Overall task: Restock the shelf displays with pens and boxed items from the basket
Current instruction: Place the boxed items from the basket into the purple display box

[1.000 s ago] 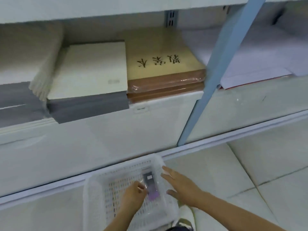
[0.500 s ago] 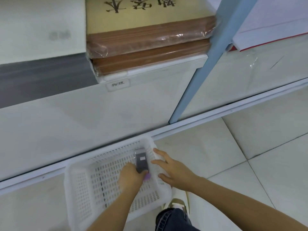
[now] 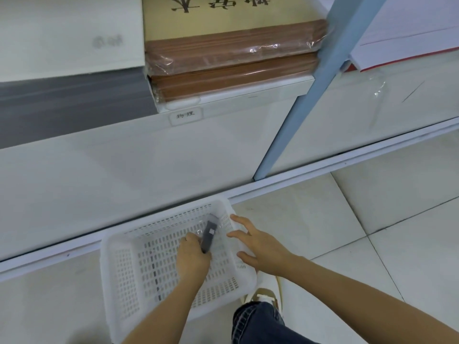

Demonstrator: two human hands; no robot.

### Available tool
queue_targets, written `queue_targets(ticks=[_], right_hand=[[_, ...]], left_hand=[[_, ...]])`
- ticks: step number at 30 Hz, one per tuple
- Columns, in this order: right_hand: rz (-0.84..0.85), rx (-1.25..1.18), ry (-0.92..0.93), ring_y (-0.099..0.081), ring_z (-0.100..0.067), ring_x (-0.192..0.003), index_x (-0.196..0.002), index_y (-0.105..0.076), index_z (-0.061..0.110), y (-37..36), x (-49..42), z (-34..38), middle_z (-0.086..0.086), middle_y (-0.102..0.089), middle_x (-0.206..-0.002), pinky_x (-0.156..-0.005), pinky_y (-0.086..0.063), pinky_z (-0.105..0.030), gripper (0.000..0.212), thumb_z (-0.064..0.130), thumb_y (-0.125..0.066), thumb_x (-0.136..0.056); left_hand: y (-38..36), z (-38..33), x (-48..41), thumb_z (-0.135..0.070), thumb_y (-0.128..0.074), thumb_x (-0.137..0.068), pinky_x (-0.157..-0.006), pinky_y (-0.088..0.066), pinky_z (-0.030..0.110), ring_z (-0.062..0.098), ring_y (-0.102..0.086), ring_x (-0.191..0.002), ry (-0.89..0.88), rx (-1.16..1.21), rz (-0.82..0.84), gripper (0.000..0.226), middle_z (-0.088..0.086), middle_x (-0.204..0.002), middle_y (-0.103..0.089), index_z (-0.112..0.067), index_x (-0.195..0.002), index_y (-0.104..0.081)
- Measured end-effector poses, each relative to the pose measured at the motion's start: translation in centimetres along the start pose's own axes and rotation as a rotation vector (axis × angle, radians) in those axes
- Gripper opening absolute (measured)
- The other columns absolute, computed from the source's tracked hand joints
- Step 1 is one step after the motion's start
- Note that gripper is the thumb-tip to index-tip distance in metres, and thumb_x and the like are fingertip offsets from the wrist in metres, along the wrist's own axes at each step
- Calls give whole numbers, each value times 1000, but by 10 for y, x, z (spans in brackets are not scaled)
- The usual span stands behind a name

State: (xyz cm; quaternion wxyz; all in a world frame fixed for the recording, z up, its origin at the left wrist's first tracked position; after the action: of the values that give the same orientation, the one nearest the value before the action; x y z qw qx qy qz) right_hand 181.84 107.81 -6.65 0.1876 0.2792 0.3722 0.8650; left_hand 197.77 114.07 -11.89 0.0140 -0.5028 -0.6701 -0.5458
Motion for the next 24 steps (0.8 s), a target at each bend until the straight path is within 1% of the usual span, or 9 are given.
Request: queue_targets(ticks=[3,6,11,14,16,18,20,22,24], right_hand=[[-60,24,12,-51,-18,-117,-141,-42,24,8,-2,1,5,-15,-158,-95,-45,-28,48,33,-55,-95],[-210,131,77,-43,-27,-129,-136,-51,17,31,-9,14,-6,-39,-149,-105,-36,-41,48,32,-61,-91],[-146,168,274,-34,-20,-137,-142,-44,23,59,-30,63,1,-35,-153,-111,-28,-36,62,31,-70,-86],[-140,128,364,-51,-18,-118,-132,-56,20,83,-34,97,2,-58,-131,-98,-41,-33,48,30,-70,-86],[-191,100,421,-58,-19,-99,-121,-64,14,103,-32,121,-2,-67,-110,-83,-48,-32,32,25,-66,-91],[-242,58,416,-62,-20,-86,-112,-68,8,126,-31,140,-5,-70,-98,-74,-47,-31,24,21,-62,-94],[-287,-43,381,-60,-19,-75,-104,-69,4,151,-32,160,-6,-69,-88,-68,-44,-30,18,16,-62,-93],[-305,-193,349,-62,-19,-76,-106,-69,2,174,-29,182,-6,-70,-90,-70,-50,-34,17,10,-64,-91],[-310,-362,353,-65,-26,-85,-114,-63,1,194,-21,208,-13,-69,-99,-79,-55,-41,25,6,-65,-90]], left_hand=[[8,9,-4,-13,-70,-83,-52,-41,24,12,-53,-61,-32,116,50,22,-1,-73,-58,-18,-80,-49],[27,13,-3,-16,-76,-77,-50,-43,18,10,-61,-59,-36,284,97,20,-3,-70,-66,-17,-85,-57],[73,-10,19,-13,-79,-79,-55,-51,20,10,-65,-56,-127,647,243,34,2,-70,-72,-21,-105,-59],[112,-27,37,-10,-76,-81,-58,-54,23,13,-65,-57,-170,812,228,25,6,-73,-71,-18,-102,-66],[137,-36,52,-22,-69,-88,-59,-55,25,17,-64,-59,-201,906,236,17,12,-78,-71,-12,-102,-69],[164,-44,67,-47,-54,-94,-60,-53,29,19,-63,-61,-237,989,242,42,13,-77,-70,-9,-97,-71],[193,-49,83,-65,-49,-85,-59,-51,29,20,-58,-58,-319,970,188,56,8,-69,-64,-13,-88,-70],[220,-55,100,-58,-61,-80,-57,-48,26,16,-52,-57,-465,848,96,34,-1,-62,-57,-25,-81,-70],[242,-61,114,-38,-68,-86,-58,-46,22,9,-50,-57,-582,722,-5,14,-9,-59,-56,-28,-77,-71]])
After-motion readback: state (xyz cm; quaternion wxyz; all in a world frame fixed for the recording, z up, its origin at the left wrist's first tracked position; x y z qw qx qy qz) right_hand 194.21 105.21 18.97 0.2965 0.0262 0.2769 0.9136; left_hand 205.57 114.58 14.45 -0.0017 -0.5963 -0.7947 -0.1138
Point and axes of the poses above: each hand's wrist, its own x-axis away from the middle knuckle, its own y-axis out of the back of the hand, z = x × y, the point moved 8 cm from there along -x, towards the middle knuckle
